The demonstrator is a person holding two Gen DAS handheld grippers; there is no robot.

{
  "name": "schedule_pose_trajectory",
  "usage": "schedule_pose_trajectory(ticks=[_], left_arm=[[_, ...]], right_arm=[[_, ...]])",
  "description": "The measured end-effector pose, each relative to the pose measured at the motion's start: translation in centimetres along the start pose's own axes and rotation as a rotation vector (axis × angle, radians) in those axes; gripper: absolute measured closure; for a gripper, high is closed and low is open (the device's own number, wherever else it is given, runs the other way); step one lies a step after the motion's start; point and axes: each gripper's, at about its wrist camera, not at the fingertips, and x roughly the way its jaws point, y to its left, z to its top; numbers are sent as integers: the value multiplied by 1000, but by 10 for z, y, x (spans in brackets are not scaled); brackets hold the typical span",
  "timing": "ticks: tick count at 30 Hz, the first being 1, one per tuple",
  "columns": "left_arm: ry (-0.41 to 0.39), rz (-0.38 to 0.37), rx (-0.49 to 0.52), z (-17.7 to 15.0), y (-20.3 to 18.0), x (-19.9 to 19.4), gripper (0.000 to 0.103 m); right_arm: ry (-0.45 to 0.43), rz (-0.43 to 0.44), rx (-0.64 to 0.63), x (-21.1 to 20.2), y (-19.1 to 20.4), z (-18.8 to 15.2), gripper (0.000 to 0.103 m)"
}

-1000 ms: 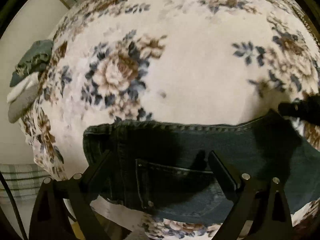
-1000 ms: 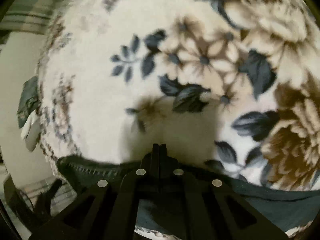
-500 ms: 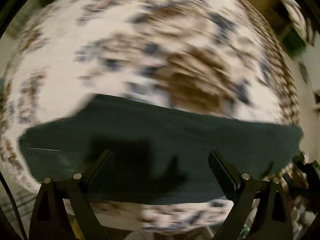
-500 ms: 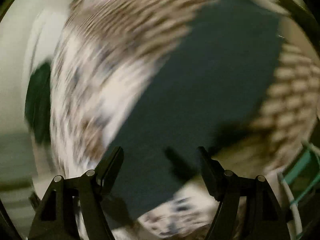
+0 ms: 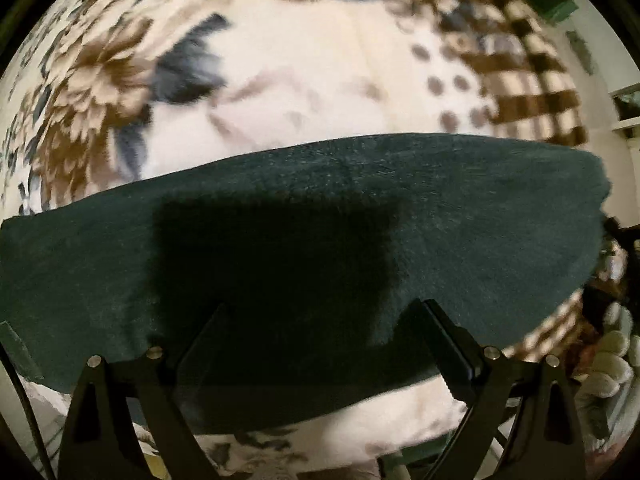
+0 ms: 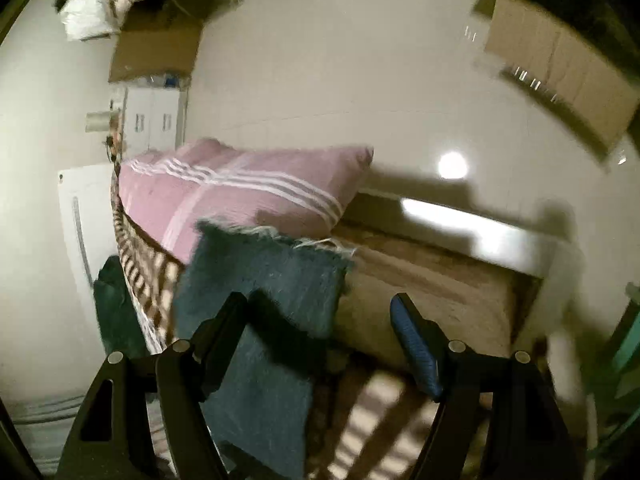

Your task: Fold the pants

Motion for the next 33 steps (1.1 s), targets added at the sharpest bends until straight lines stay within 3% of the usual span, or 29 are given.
schedule_pose_trajectory(ticks=[2,3,5,8,11,13,19,23,24,25,26,33], left_arm=[[10,5,-7,4,0,5,3],[11,3,-10,5,0,6,1],[12,7,-10,7,-2,9,0],[14,19,-14,10,-2,13,0],[20,27,-23,11,-6,18,0],[22,35,-23,12,-5,21,0],[20,52,-31,16,-22,29,0],[23,57,-33,18,-30,33,0],[26,53,-34,19,-31,33,0],[28,46,-35,17,-28,32,0],[26,35,-35,17,-28,30,0],[-33,31,-78,10,-2,-2,0]], right_arm=[[-18,53,-53,1,9,-1,36],[-33,94,-88,-3,18,-3,54],[-66,145,-155,-12,34,-11,58],[-6,215,-201,-8,47,-19,58],[39,160,-198,12,43,-18,51],[55,173,-168,27,40,-18,50],[13,218,-182,31,48,-23,51],[1,164,-224,38,57,-27,50],[-8,153,-225,31,56,-27,59],[-35,111,-230,28,60,-29,87],[-51,96,-234,22,63,-32,91],[-176,14,-426,-33,130,-95,95]])
